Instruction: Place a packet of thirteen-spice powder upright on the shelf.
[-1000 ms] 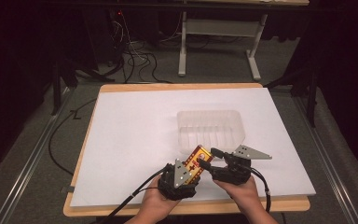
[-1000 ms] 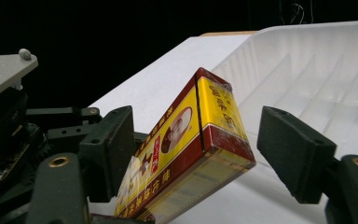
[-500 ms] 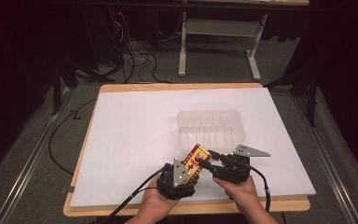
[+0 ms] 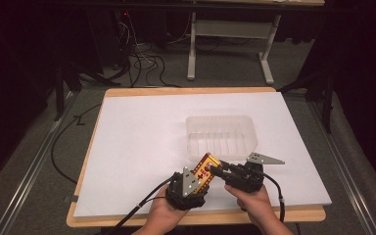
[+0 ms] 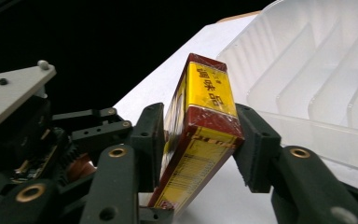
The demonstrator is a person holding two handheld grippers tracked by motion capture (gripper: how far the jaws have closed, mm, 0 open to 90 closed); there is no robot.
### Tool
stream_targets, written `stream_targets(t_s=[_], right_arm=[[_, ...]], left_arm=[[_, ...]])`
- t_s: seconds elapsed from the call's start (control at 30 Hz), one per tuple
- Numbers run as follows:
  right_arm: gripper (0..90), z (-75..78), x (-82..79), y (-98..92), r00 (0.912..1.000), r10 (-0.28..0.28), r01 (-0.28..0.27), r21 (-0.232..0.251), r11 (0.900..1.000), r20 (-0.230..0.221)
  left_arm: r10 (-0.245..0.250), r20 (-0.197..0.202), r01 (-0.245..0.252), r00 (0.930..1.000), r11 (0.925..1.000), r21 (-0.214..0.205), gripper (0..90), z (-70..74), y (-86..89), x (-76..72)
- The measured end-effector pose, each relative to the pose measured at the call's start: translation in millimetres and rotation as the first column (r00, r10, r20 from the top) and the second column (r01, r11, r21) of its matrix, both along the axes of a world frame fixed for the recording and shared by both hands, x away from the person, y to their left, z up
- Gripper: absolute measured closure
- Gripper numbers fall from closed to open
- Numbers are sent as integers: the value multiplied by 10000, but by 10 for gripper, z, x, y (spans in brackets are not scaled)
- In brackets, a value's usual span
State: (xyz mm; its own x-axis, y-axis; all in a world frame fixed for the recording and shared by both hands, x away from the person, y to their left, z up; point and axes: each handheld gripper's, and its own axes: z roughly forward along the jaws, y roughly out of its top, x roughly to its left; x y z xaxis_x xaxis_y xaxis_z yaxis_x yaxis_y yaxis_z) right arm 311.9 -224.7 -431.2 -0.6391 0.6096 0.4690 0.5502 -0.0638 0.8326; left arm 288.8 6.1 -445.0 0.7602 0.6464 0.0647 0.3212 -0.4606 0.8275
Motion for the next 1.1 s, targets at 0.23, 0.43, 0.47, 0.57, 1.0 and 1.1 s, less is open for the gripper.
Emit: stream_targets(t_s=[0.23, 0.43, 0.47, 0.57, 1.0, 1.1], right_arm=[[664, 21, -35, 24, 9998, 67, -66, -77, 9999, 178], [681, 63, -93, 64, 9985, 91, -72, -363, 9993, 537], [684, 74, -105, 70, 9981, 96, -72, -403, 9992, 607], [688, 109, -118, 54, 9961, -77, 119, -468, 9988, 875], [688, 198, -143, -153, 9818, -1042, 1139, -531, 9921, 1589], [687, 215, -151, -201, 9770, -1185, 1318, -652, 9891, 1770]], left_arm=[[-62, -160, 64, 9999, 9998, 167, 324, -27, -6, 30], [-162, -277, 164, 9995, 9998, 98, 314, -60, -19, 33], [-181, -295, 184, 9994, 9997, 127, 308, -63, -21, 35], [-195, -498, 211, 9986, 9993, 312, 271, -73, -21, 54], [-420, -697, 388, 9967, 9982, -464, 235, -40, 118, 101], [-421, -767, 376, 9962, 9975, -591, 242, -40, 179, 135]])
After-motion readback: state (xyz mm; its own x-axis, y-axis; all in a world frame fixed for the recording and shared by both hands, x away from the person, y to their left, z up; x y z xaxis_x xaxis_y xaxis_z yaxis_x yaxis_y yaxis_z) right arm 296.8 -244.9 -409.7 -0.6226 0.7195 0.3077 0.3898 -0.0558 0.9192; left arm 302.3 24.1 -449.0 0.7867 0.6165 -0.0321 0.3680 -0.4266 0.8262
